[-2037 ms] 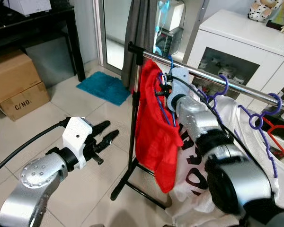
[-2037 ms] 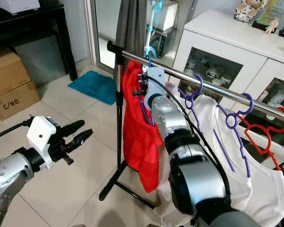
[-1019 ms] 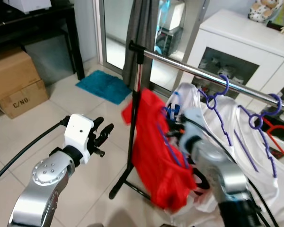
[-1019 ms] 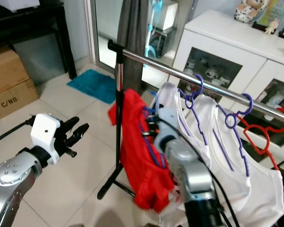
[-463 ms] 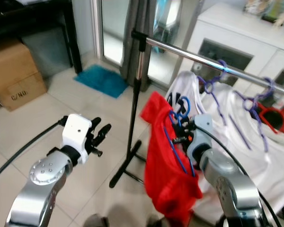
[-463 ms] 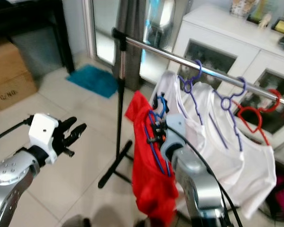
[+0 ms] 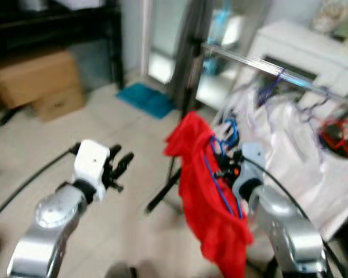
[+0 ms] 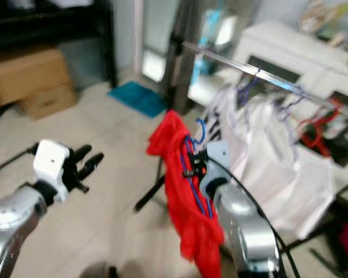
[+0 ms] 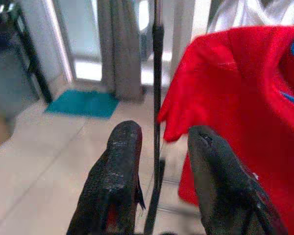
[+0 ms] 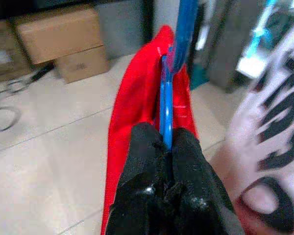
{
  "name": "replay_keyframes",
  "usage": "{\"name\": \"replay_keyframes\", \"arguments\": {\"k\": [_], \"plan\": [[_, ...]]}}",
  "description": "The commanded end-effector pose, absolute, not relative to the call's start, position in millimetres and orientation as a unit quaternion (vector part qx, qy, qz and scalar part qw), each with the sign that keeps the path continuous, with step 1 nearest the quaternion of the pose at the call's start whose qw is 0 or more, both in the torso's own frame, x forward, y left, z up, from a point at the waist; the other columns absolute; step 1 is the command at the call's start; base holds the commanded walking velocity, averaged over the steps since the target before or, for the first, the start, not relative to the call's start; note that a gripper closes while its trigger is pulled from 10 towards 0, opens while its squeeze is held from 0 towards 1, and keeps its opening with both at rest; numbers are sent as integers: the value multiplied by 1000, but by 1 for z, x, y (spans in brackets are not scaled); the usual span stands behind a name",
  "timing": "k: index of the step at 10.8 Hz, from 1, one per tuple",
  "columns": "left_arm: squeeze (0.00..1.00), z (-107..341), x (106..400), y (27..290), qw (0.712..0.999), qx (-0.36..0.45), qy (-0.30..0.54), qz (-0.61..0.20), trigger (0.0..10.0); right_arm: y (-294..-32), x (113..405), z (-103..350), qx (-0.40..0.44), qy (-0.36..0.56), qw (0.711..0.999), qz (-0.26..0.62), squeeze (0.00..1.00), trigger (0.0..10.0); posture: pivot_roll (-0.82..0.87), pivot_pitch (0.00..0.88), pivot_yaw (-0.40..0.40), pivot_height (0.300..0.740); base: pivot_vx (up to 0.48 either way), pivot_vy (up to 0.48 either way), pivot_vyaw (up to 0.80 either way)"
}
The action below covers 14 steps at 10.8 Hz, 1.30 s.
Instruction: Hang hanger
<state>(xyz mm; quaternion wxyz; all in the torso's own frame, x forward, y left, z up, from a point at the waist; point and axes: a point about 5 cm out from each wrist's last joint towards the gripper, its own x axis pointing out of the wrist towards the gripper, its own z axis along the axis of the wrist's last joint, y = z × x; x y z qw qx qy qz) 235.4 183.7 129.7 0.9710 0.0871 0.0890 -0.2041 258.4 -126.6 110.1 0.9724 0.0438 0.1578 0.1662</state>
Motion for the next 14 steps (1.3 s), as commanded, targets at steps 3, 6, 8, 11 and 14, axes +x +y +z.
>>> {"name": "replay_keyframes", "arguments": {"k": [3,6,8,11,14], "plan": [[0,133,237,178,969,84,80,-216,10000,-132,251,108,45,164,973,159,0,0,15,6,-94,740,-240,0,-698],[0,135,234,177,968,85,81,-220,10000,-126,260,92,53,180,971,150,0,0,25,13,-89,740,-80,0,-800],[0,135,235,178,968,89,80,-222,10000,-115,273,84,48,181,969,159,0,0,31,0,-90,740,0,0,-400],[0,137,254,179,967,100,78,-222,10000,-117,281,86,11,128,966,223,0,0,33,0,-99,740,0,0,0],[1000,140,277,171,967,57,78,-238,10000,-92,295,126,-4,51,950,309,0,0,34,0,-102,740,0,0,0]]}}
